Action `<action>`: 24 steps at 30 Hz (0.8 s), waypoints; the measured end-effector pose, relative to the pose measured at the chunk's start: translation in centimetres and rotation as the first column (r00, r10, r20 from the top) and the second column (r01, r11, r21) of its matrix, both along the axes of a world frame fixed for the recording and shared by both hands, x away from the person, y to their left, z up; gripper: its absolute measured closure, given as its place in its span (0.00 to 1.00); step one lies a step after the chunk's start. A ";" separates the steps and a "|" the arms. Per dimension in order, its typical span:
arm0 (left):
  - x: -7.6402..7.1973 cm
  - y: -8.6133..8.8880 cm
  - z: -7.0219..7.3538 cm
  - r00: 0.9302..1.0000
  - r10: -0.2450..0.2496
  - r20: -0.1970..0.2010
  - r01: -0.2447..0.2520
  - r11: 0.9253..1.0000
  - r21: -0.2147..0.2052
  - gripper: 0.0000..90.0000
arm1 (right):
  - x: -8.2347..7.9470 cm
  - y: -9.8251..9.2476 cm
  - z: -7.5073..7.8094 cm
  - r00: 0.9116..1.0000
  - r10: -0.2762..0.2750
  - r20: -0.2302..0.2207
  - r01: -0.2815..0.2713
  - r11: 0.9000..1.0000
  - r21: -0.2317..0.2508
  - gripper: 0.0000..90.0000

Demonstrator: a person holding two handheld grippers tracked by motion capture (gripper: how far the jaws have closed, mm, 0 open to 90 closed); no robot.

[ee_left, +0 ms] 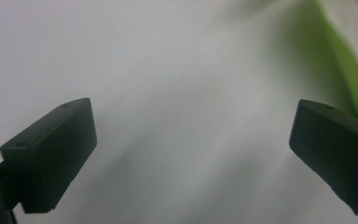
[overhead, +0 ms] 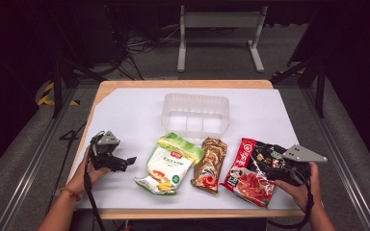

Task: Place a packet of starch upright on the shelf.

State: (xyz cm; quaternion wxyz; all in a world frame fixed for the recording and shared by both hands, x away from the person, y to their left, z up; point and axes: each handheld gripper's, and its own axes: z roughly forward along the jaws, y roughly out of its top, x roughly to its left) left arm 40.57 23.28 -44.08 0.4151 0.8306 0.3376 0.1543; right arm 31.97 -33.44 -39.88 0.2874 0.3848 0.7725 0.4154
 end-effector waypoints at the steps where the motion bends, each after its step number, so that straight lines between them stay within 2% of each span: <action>1: -0.2 0.1 0.3 1.000 -0.015 0.011 0.015 1.000 -0.012 0.03 | 0.0 0.0 0.0 1.000 0.007 0.003 -0.007 1.000 -0.003 0.22; 4: -0.9 0.4 0.7 0.998 -0.050 0.050 0.051 0.998 -0.027 0.02 | -0.2 0.1 0.0 1.000 0.022 0.006 -0.022 1.000 -0.004 0.22; 6: -1.0 0.7 0.7 0.995 -0.085 0.047 0.087 0.995 -0.040 0.03 | -0.2 0.4 0.0 1.000 0.029 0.004 -0.029 0.999 -0.017 0.22; 7: -1.2 0.9 0.8 0.993 -0.098 0.062 0.101 0.994 -0.039 0.03 | -0.1 0.5 -0.1 0.999 0.033 0.005 -0.033 0.999 -0.021 0.22; 9: -1.4 1.1 1.0 0.992 -0.097 0.086 0.102 0.993 -0.063 0.05 | -0.1 0.7 -0.1 0.999 0.044 0.004 -0.044 0.999 -0.027 0.22; 10: -1.4 1.1 1.0 0.992 -0.097 0.086 0.102 0.993 -0.063 0.05 | -0.1 0.7 -0.1 0.999 0.044 0.004 -0.044 0.999 -0.027 0.22; 12: -1.7 1.3 1.2 0.990 -0.079 0.118 0.090 0.992 -0.090 0.06 | 0.0 1.0 -0.2 0.998 0.063 0.002 -0.062 0.997 -0.033 0.21; 13: -1.7 1.3 1.3 0.988 -0.081 0.129 0.093 0.992 -0.089 0.07 | -0.1 1.2 -0.4 0.997 0.075 0.002 -0.075 0.996 -0.050 0.21; 14: -1.8 1.2 1.3 0.988 -0.083 0.130 0.095 0.992 -0.088 0.07 | -0.1 1.3 -0.5 0.996 0.086 -0.001 -0.086 0.995 -0.045 0.21; 17: -1.8 0.8 1.3 0.988 -0.101 0.117 0.113 0.989 -0.093 0.06 | 0.0 1.4 -0.6 0.996 0.093 -0.008 -0.093 0.995 -0.046 0.21; 19: -1.6 0.2 1.2 0.989 -0.127 0.078 0.134 0.987 -0.090 0.05 | 0.0 1.6 -0.9 0.993 0.117 -0.015 -0.117 0.992 -0.043 0.20; 20: -1.6 0.2 1.2 0.989 -0.127 0.078 0.134 0.987 -0.090 0.06 | 0.0 1.6 -0.9 0.993 0.117 -0.015 -0.117 0.992 -0.043 0.20; 21: -1.5 -0.2 1.1 0.988 -0.147 0.051 0.151 0.984 -0.089 0.06 | 0.0 1.7 -1.0 0.993 0.117 -0.021 -0.118 0.992 -0.050 0.19; 23: -1.3 -0.5 1.1 0.987 -0.155 0.040 0.158 0.983 -0.090 0.07 | 0.1 1.8 -1.1 0.992 0.127 -0.027 -0.128 0.990 -0.060 0.19; 24: -1.1 -0.8 1.0 0.984 -0.178 0.016 0.178 0.979 -0.104 0.07 | 0.1 2.0 -1.2 0.991 0.130 -0.029 -0.131 0.989 -0.070 0.19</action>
